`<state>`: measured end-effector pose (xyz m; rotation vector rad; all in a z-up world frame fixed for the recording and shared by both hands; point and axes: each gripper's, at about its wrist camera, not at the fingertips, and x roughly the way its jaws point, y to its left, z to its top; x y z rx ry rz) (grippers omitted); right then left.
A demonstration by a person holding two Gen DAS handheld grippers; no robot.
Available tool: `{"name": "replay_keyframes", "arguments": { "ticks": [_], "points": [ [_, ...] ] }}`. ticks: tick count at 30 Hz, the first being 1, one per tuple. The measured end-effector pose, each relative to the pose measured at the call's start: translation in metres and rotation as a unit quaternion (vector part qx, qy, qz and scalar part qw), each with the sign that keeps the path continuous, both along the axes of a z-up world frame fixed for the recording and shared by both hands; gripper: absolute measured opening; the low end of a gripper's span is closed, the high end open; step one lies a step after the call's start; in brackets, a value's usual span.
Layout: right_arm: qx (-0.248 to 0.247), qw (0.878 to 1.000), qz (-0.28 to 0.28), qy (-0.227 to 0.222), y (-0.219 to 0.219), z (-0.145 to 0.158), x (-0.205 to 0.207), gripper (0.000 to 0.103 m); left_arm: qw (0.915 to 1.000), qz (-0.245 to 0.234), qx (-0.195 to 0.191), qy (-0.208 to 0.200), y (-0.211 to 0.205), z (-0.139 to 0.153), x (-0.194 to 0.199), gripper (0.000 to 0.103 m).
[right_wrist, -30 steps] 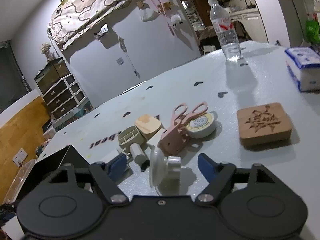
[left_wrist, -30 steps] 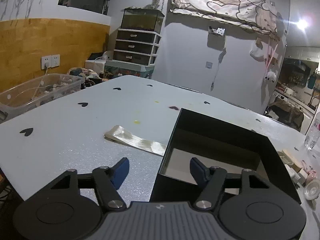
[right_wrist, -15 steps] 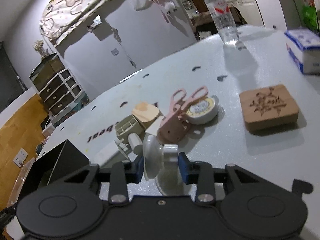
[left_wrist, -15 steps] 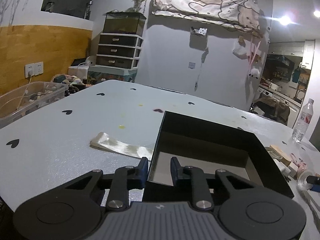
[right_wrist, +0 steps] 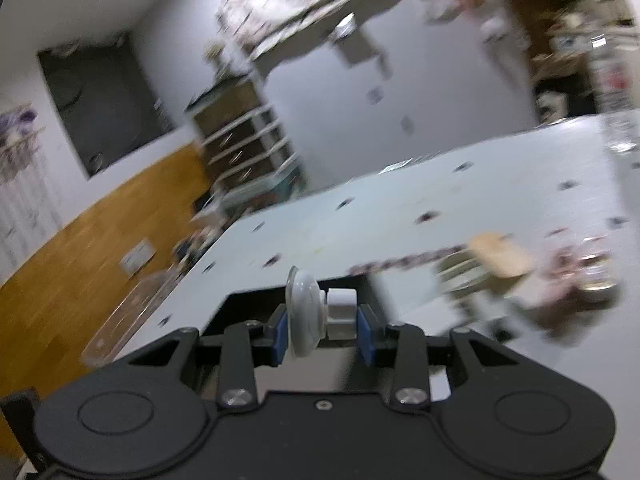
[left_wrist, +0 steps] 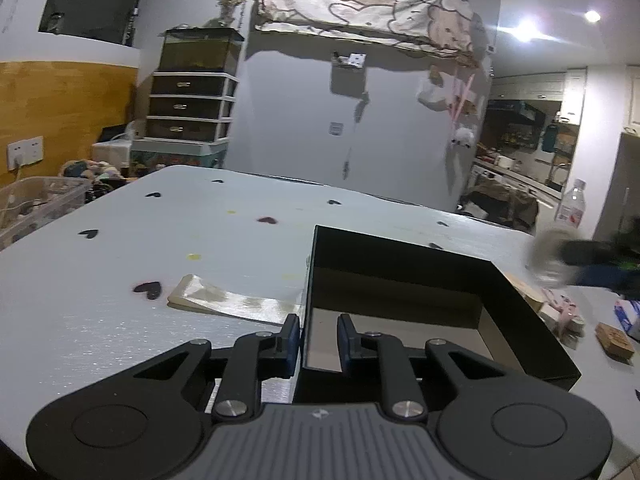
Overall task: Organize rigid objects
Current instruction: 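Lower the white stamp into the black box and open the right gripper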
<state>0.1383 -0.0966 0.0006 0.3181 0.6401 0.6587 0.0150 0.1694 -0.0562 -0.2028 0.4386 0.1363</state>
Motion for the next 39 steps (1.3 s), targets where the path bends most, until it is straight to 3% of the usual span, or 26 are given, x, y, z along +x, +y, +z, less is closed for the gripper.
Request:
{"name": "replay_keyframes", "arguments": {
  "ticks": [3,7,17,21,27,31,39],
  "points": [
    [-0.016,0.999,0.030,0.027,0.040,-0.002,0.011,0.036,1.0000,-0.005,-0.001,0.001,0.001,0.000,0.000,0.020],
    [-0.043,0.996,0.044,0.071,0.090,-0.013,0.029,0.036,1.0000,0.000,-0.005,0.006,0.007,0.002,0.002,0.004],
    [-0.105,0.989,0.026,0.101,0.158,-0.036,0.050,0.036,0.9998,-0.007,-0.005,0.016,0.009,0.004,0.005,0.004],
    [-0.094,0.989,0.035,0.104,0.168,-0.033,0.055,0.038,0.9996,-0.010,0.001,0.028,0.007,0.007,0.009,0.004],
    [-0.075,0.992,0.047,0.085,0.160,-0.019,0.047,0.057,0.9977,-0.018,0.012,0.064,0.007,0.011,0.017,0.004],
    [-0.062,0.994,0.051,0.072,0.142,-0.011,0.043,0.061,0.9960,-0.018,0.019,0.085,0.005,0.013,0.024,0.004],
    [-0.040,0.998,0.043,-0.013,0.071,0.011,0.020,0.080,0.9940,-0.004,0.021,0.107,0.001,0.009,0.035,0.004]
  ]
}}
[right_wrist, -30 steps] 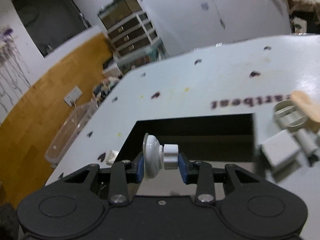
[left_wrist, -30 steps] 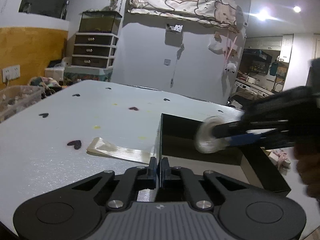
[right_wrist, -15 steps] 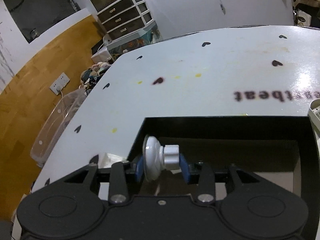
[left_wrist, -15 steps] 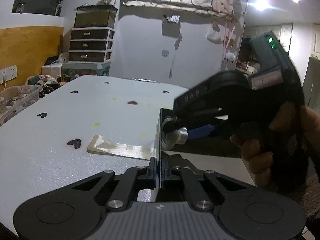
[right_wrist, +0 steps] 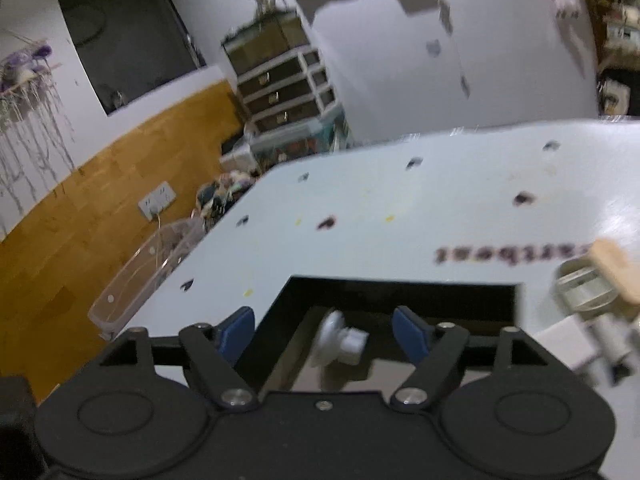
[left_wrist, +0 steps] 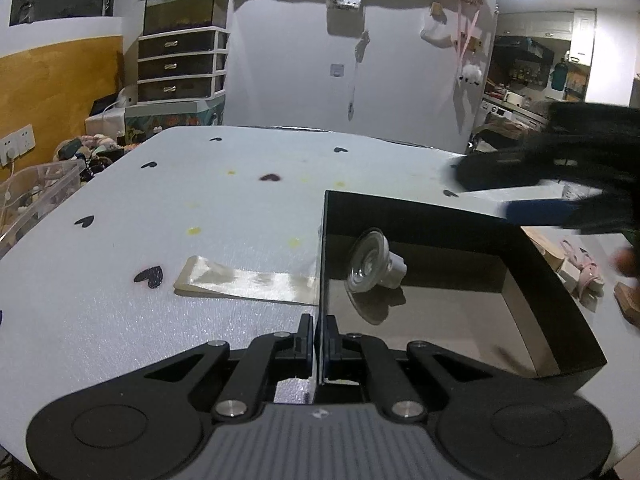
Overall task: Organize rigid objects
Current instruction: 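Lower the white stamp into the black box and open the right gripper, then grasp the square wooden stamp with the right gripper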
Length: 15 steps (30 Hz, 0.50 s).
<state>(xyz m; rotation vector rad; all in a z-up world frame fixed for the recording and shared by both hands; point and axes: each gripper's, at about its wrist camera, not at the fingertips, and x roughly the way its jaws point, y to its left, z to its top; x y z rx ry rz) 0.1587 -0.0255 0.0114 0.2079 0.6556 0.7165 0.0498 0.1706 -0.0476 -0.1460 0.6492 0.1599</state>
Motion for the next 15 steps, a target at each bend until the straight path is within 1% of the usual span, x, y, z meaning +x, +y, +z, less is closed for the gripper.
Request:
{"name": "replay_keyframes", "arguments": {
  "ticks": [2,6,7,9,10,13,15],
  "points": [
    [0.005,1.000,-0.020,-0.019,-0.027,0.003,-0.006,0.081,1.0000,0.005,-0.001,0.001,-0.001,-0.001,0.002,0.004],
    [0.002,0.996,-0.070,-0.051,-0.076,0.005,-0.012,0.089,0.9999,0.014,-0.002,-0.002,-0.003,-0.001,0.002,0.004],
    [-0.003,0.994,-0.089,-0.061,-0.092,0.004,-0.013,0.091,0.9999,0.015,-0.003,-0.003,-0.003,-0.002,0.003,0.004],
    [-0.016,0.990,-0.119,-0.076,-0.115,0.000,-0.018,0.098,0.9998,0.017,-0.006,-0.008,-0.002,-0.002,0.002,0.004],
    [-0.025,0.987,-0.135,-0.083,-0.127,-0.003,-0.019,0.098,0.9998,0.017,-0.006,-0.009,-0.002,-0.003,0.001,0.004],
    [-0.058,0.977,-0.188,-0.086,-0.162,-0.013,-0.019,0.099,0.9998,0.016,-0.007,-0.013,-0.002,-0.002,0.000,0.004],
    [-0.075,0.968,-0.227,-0.073,-0.187,-0.022,-0.015,0.100,0.9997,0.016,-0.008,-0.016,-0.002,-0.003,-0.001,0.004]
  ]
}}
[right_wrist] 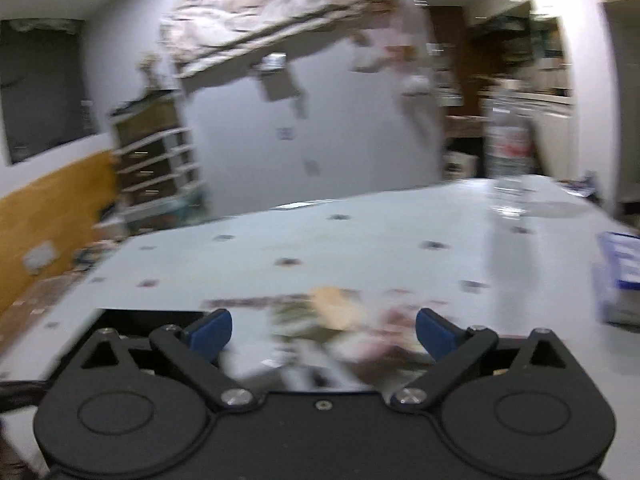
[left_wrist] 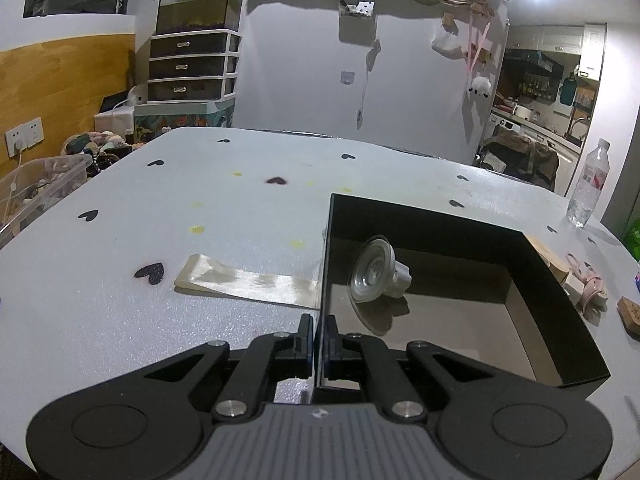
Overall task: Organize rigid objects
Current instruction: 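Grasp the square wooden stamp with the right gripper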
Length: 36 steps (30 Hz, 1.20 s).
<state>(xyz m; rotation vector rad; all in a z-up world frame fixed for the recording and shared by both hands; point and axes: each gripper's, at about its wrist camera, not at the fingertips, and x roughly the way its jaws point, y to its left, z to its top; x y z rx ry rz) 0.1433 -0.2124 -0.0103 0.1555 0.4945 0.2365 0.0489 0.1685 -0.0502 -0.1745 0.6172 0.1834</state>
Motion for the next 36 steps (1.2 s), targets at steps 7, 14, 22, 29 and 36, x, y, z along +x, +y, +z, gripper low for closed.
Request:
{"name": "replay_keyframes", "arguments": {
  "ticks": [7,14,22,29,36],
  "points": [
    [-0.025,0.992,-0.112,0.049,-0.062,-0.031,0.027,0.100,1.0000,-0.003,0.000,-0.003,-0.001,0.000,-0.002,0.004],
    [-0.033,0.987,-0.118,0.105,-0.075,-0.060,0.062,0.100,1.0000,-0.004,-0.001,-0.005,-0.001,0.000,-0.002,0.004],
    [-0.059,0.979,-0.132,0.145,-0.074,-0.079,0.083,0.090,1.0000,-0.004,-0.001,-0.005,-0.001,0.000,-0.002,0.004],
    [-0.063,0.981,-0.124,0.138,-0.068,-0.072,0.076,0.080,1.0000,-0.004,-0.001,-0.005,-0.001,0.000,-0.002,0.004],
    [-0.015,0.994,-0.056,0.098,-0.032,-0.035,0.045,0.079,1.0000,-0.003,0.002,-0.005,-0.001,-0.001,-0.002,0.004]
  ]
}}
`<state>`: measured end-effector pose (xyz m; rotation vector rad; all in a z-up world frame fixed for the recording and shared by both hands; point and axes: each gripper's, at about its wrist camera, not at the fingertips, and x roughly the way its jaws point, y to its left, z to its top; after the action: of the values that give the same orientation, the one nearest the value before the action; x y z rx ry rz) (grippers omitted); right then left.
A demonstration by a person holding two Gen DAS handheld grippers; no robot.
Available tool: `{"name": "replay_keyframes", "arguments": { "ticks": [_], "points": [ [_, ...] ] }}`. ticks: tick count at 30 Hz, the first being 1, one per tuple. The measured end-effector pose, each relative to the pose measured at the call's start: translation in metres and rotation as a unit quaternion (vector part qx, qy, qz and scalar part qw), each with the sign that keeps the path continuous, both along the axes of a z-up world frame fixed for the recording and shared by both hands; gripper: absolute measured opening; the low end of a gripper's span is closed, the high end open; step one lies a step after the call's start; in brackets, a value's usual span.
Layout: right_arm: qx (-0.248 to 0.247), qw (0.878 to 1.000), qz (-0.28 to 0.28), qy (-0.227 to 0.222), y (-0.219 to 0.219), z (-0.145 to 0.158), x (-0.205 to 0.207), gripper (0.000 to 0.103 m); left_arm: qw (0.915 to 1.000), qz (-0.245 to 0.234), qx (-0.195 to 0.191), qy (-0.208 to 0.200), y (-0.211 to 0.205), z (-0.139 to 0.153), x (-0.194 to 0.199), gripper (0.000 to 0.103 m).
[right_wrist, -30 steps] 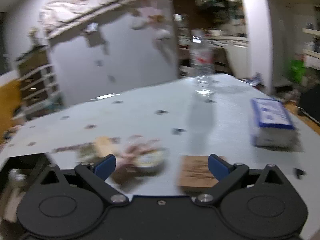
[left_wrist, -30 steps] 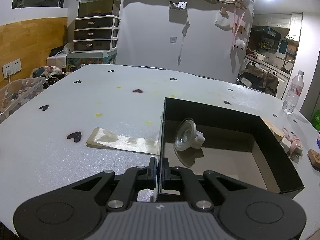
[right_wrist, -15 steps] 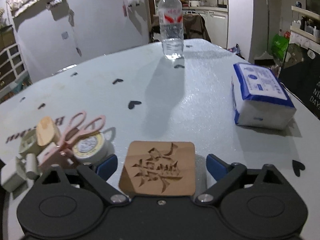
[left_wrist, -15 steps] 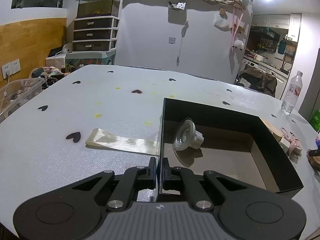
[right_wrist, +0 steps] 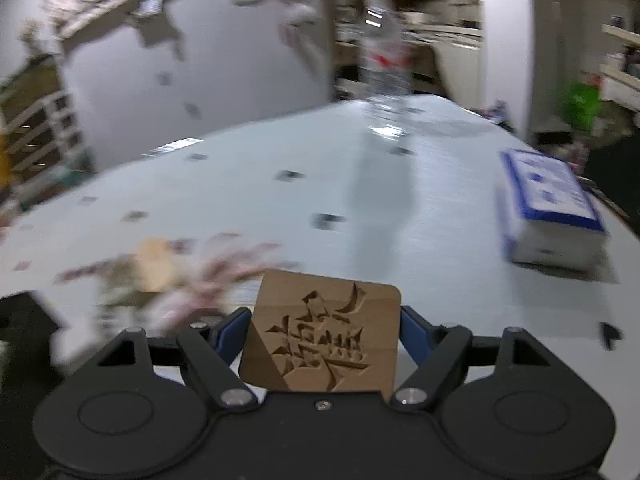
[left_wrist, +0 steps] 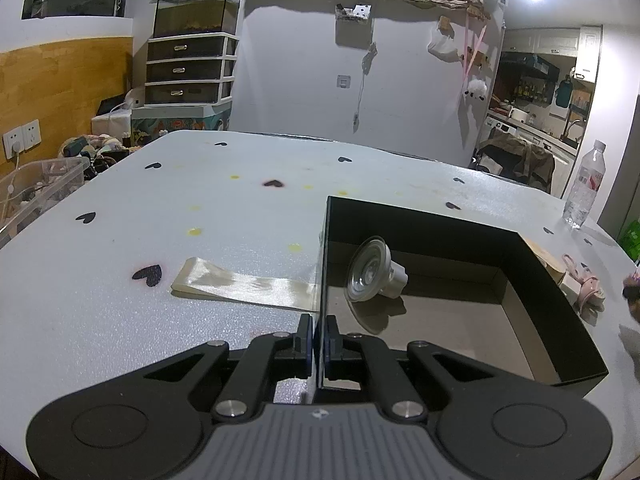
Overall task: Organize rigid objects
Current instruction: 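Grasp the square wooden stamp with the right gripper, then place the wooden stamp into the black box beside the white stamp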
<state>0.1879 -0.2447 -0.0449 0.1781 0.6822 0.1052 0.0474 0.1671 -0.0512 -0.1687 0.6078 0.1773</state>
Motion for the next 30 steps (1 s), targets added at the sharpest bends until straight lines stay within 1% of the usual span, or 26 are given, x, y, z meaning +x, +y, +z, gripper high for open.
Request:
{"name": "replay_keyframes", "arguments": {
  "ticks": [3,7,11,15,17,19,23,26,28,30],
  "points": [
    [0.038,0.998,0.056,-0.017,0.029,0.024,-0.014,0.079,1.0000,-0.001,-0.001,0.000,0.000,0.000,0.000,0.004],
    [0.100,0.986,0.136,-0.017,0.075,0.054,-0.025,0.079,1.0000,-0.001,-0.001,0.000,-0.001,0.000,0.001,0.004],
    [0.113,0.975,0.191,-0.012,0.124,0.073,-0.028,0.079,1.0000,-0.002,-0.001,0.000,0.000,0.000,0.000,0.004],
    [0.111,0.971,0.209,0.017,0.165,0.077,-0.019,0.079,1.0000,-0.003,-0.001,0.000,0.000,0.000,0.001,0.004],
    [0.097,0.973,0.206,0.033,0.187,0.075,-0.014,0.079,1.0000,-0.003,-0.001,0.000,0.000,0.000,0.001,0.004],
    [0.073,0.976,0.200,0.053,0.209,0.069,-0.010,0.079,1.0000,-0.004,-0.001,0.000,0.000,0.000,0.001,0.004],
    [0.005,0.978,0.189,0.084,0.250,0.049,-0.002,0.079,1.0000,-0.005,0.002,0.001,0.000,0.000,0.001,0.004],
    [-0.048,0.978,0.181,0.090,0.275,0.032,-0.001,0.079,1.0000,-0.006,0.002,0.002,0.000,0.000,0.001,0.004],
    [-0.077,0.979,0.171,0.082,0.286,0.024,-0.004,0.079,1.0000,-0.007,0.001,0.001,0.001,0.000,0.001,0.004],
    [-0.097,0.977,0.169,0.085,0.293,0.016,-0.006,0.079,1.0000,-0.007,0.000,0.000,0.002,0.000,0.000,0.004]
  ]
}}
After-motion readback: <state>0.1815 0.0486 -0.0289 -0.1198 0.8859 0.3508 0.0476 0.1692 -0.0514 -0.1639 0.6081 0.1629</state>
